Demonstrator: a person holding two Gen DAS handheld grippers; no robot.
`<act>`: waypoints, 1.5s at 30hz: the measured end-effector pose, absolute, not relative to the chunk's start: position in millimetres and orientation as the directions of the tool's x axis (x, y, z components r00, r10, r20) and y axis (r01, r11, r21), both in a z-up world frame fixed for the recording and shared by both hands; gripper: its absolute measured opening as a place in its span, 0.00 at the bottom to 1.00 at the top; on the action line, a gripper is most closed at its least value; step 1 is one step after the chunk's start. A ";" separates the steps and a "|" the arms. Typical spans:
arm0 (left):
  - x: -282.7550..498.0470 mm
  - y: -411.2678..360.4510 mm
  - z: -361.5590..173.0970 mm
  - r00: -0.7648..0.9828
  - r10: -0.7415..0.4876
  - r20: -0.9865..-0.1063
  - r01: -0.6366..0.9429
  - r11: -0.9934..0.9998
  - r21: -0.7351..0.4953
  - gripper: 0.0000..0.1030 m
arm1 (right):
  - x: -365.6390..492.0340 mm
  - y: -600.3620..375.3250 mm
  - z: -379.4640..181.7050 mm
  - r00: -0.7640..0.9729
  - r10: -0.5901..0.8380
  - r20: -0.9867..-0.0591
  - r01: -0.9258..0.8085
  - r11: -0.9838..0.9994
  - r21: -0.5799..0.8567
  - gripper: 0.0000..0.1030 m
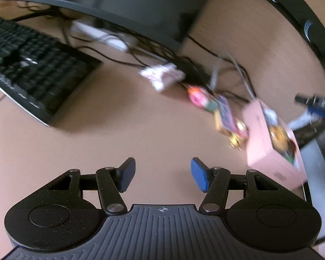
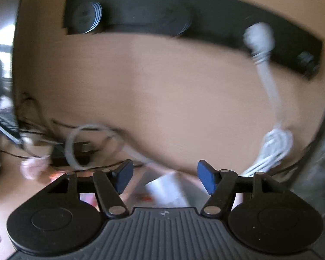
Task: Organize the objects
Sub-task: 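Open both tools over the pink box and swing back toward the loose items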
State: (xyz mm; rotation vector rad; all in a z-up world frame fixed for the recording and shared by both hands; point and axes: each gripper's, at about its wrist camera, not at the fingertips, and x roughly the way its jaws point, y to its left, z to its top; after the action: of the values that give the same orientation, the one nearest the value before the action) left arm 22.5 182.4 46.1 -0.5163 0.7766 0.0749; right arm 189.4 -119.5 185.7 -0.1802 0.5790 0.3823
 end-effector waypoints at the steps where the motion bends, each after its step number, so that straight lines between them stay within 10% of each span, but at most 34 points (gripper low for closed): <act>1: 25.5 188.7 47.9 0.723 -0.117 -0.681 -0.252 0.873 -0.417 0.60 | 190.5 -108.7 177.9 0.742 0.320 -0.589 -0.416 0.909 -0.030 0.64; 21: 30.8 252.0 63.2 0.758 -0.100 -0.645 -0.231 0.883 -0.408 0.59 | 211.8 124.7 79.8 0.575 0.451 -0.682 -0.582 0.812 0.046 0.68; 22: 27.3 255.5 60.5 0.747 -0.101 -0.657 -0.236 0.884 -0.403 0.59 | 214.9 135.8 74.8 0.576 0.448 -0.684 -0.591 0.806 0.029 0.65; 25: 21.1 264.8 54.3 0.727 -0.106 -0.678 -0.245 0.883 -0.401 0.57 | 218.5 149.4 67.4 0.542 0.429 -0.722 -0.623 0.783 -0.002 0.16; 29: 13.3 274.0 49.1 0.730 -0.137 -0.669 -0.232 0.872 -0.431 0.57 | 202.4 117.3 83.2 0.662 0.349 -0.663 -0.546 0.831 -0.107 0.14; 34: 20.1 270.3 39.5 0.707 -0.194 -0.680 -0.209 0.861 -0.464 0.55 | 226.4 65.7 85.9 0.738 0.163 -0.655 -0.358 0.917 -0.175 0.15; 38: 28.2 258.7 40.6 0.699 -0.220 -0.680 -0.176 0.870 -0.462 0.54 | 243.3 43.7 76.2 0.724 0.137 -0.676 -0.308 0.941 -0.139 0.65; 45: 28.2 246.2 45.2 0.686 -0.215 -0.695 -0.162 0.886 -0.434 0.54 | 243.5 17.0 70.6 0.679 0.232 -0.697 -0.327 0.945 -0.003 0.59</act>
State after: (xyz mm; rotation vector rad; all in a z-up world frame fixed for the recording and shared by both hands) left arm 28.2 246.2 45.2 -0.4944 0.8232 -0.0312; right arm 243.5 17.0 70.6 -0.1308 0.7632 0.3150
